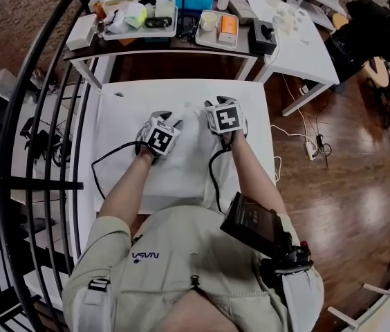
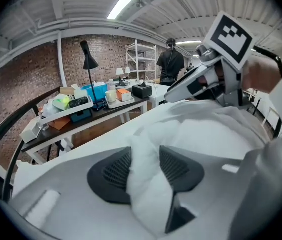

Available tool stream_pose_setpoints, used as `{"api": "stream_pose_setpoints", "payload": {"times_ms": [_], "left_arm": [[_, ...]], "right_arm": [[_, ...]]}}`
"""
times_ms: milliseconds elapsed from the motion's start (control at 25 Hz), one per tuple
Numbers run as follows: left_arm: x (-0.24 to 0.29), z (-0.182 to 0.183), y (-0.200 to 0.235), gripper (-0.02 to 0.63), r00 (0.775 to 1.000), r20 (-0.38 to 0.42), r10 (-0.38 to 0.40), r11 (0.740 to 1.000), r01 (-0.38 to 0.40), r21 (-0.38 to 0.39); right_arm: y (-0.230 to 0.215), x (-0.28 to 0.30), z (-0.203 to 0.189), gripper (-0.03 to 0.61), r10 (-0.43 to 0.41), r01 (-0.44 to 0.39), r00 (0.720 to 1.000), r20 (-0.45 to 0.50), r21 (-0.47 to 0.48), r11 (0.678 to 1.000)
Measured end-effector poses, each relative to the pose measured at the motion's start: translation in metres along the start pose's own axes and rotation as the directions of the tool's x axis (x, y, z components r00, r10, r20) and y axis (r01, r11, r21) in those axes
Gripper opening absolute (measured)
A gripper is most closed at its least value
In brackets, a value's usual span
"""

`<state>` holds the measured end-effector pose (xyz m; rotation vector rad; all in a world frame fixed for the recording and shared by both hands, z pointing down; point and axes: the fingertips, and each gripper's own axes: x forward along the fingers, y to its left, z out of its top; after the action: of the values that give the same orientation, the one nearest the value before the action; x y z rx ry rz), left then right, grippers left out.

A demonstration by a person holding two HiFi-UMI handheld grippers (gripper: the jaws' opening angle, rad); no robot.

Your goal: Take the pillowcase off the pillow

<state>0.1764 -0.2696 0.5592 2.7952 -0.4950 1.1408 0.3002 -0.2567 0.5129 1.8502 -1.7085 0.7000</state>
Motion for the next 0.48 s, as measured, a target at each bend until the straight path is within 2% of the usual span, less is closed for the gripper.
{"api": "stream_pose_setpoints", "payload": {"times_ms": [160,240,400,480], "left_arm": [[-0.014,-0.007,-0.011,0.108,0.999,0.034,0.028,0.998,-0.029,0.05],[-0.019,-0.011,-0.015,0.075,0.998,0.043,0.038,0.997,-0.041,0.072],[-0.034,-0.016,-0.023,0.039,0.996,0.069,0.051,0.995,-0.056,0.079],[-0.046,-0.018,-0.031,0.031,0.995,0.083,0.046,0.996,-0.052,0.069]], "right_arm": [[0.013,-0.001,-0.008,0.15,0.012,-0.013,1.0,-0.014,-0.03,0.999],[0.027,-0.002,-0.014,0.167,0.043,-0.044,0.998,-0.037,-0.032,0.999],[0.039,-0.009,-0.009,0.167,0.031,-0.035,0.999,-0.03,-0.137,0.99],[0.044,-0.011,-0.017,0.167,0.025,-0.033,0.998,-0.052,-0.16,0.987]]}}
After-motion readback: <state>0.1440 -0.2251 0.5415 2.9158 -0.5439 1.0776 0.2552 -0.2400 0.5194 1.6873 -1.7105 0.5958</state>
